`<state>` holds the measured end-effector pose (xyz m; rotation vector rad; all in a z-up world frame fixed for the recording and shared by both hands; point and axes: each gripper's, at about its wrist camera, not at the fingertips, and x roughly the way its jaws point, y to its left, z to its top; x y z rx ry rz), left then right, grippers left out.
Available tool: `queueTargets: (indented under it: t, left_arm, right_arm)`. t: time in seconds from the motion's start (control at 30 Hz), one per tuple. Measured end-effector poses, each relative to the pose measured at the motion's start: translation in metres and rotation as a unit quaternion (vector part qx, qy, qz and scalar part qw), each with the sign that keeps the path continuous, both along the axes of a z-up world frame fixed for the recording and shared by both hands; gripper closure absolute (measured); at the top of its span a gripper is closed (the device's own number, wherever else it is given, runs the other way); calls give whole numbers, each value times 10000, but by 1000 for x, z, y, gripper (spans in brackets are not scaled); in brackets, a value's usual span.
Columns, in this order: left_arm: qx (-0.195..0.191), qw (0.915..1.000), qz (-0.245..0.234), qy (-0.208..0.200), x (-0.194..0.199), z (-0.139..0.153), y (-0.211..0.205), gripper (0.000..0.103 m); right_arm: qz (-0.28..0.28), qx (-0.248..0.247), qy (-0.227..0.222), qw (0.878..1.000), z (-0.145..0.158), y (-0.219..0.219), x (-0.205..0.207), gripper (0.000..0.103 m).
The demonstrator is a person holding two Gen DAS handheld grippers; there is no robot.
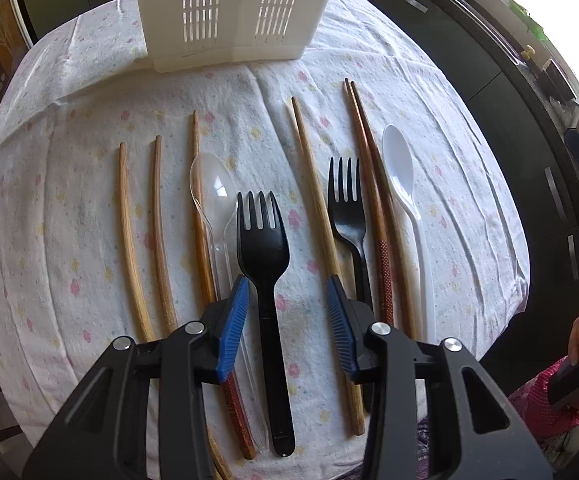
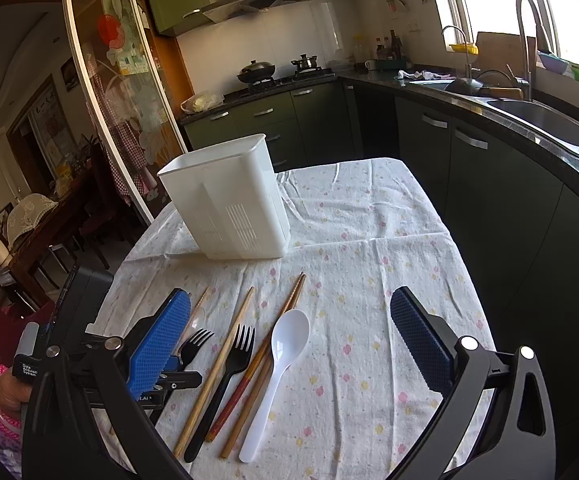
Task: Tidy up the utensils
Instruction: 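Lower the left tool onto the black plastic fork and close it, then lower the right tool onto the other black fork and close it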
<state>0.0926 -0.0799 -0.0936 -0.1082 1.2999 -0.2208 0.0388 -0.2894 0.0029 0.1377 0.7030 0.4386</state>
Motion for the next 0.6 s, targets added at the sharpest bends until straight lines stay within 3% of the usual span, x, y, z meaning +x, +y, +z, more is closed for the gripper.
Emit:
queueTargets:
  t: [0.13,0.27,0.37,0.5,0.6]
  left_arm:
    - [46,10000,-26,12,3,-1,-1,94]
    - [-2,10000,-34,-8,4,-1,2,94]
    - [-44,9999,-3,-134,3,4,6,94]
    - [-169,9992,4,-373,-2,20,14,94]
    - [-217,9986,28,-485,-6,28,18,94]
  right_arm:
    - [2,-17,15,10000,0,0,0,4]
    - [90,-88,225,9997,-5,4,4,4]
    - [427,110,928,9947,-23,14,16,4]
    - [1051,804,1986,9711,-60,30,33,4]
    - [1093,1057,2486,9566,-83,35,44,21]
